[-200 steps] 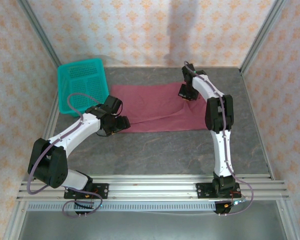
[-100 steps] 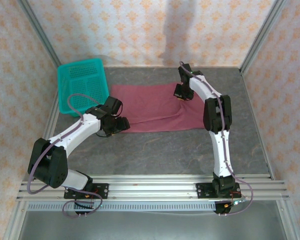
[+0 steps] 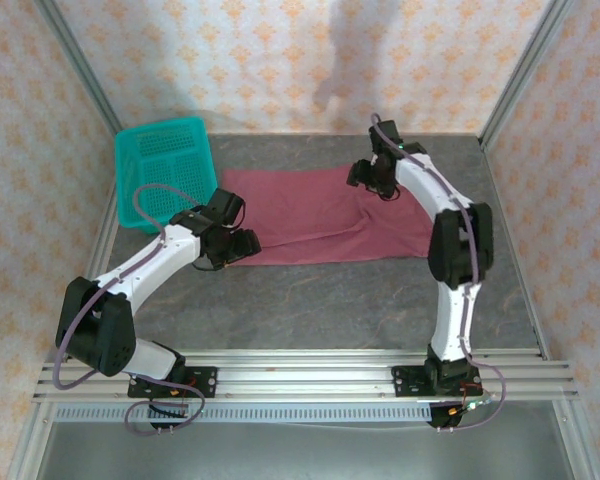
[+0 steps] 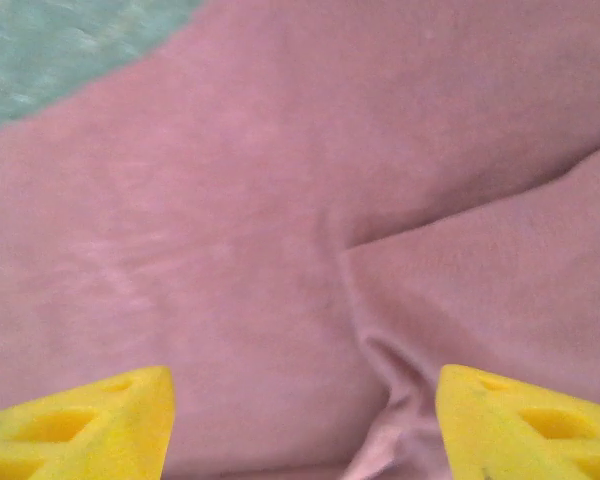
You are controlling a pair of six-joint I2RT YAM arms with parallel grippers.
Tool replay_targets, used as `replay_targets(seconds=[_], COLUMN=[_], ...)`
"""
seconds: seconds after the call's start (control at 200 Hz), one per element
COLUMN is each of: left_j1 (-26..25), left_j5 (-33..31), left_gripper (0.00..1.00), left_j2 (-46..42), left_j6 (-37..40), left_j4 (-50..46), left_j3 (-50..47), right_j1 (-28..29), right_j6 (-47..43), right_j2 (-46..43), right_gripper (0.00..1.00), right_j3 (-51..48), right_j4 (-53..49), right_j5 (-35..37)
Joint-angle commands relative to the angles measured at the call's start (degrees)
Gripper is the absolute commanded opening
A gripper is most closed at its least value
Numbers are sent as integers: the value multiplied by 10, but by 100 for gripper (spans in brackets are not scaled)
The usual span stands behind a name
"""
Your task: Fold and stack the t-shirts
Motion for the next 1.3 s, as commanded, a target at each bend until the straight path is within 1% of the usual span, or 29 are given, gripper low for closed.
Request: replay_targets(seconds=[0.0,0.055,0.19,0.295,0.445,0.525,0.615,0.731,1.006,1.081,1.241,1.296], left_j1=[-8,-8,-4,2,14,21,29,32,39,41,45,48], left_j5=[-8,-10,-24,-32,-51,-67,-76,-77,-101,-101,-111,-112], left_gripper=[66,65,62,58,47,44,43,40,38,34,30,28], left_j2=[32,47,90,119,153,163,171,192,209,216,234,241], left_j6=[-30,-46,-86,-110,-124,-124,-127,-132,-143,-141,-136,-133], left_j4=[14,32,78,113,126,120,129,122,132,140,129,124], left_j3=[9,10,19,29,45,50,48,56,66,76,104,114], right_j1=[1,1,1,2,1,1,0,1,-2,-5,-8,-9], right_j6=[3,8,10,21,33,35,36,37,33,30,25,25], right_j2=[-95,-131,-184,-213,-218,-209,-195,-185,-166,-161,-150,-149], right_gripper=[77,78,78,78,75,72,70,69,67,66,65,65], right_j3=[-88,-143,-248,-317,-385,-400,-406,-410,-413,-419,-434,-437], right_j4=[71,92,117,137,163,165,167,170,169,169,164,164], right_j5=[-41,-60,-88,-85,-70,-64,-63,-57,-48,-40,-35,-33])
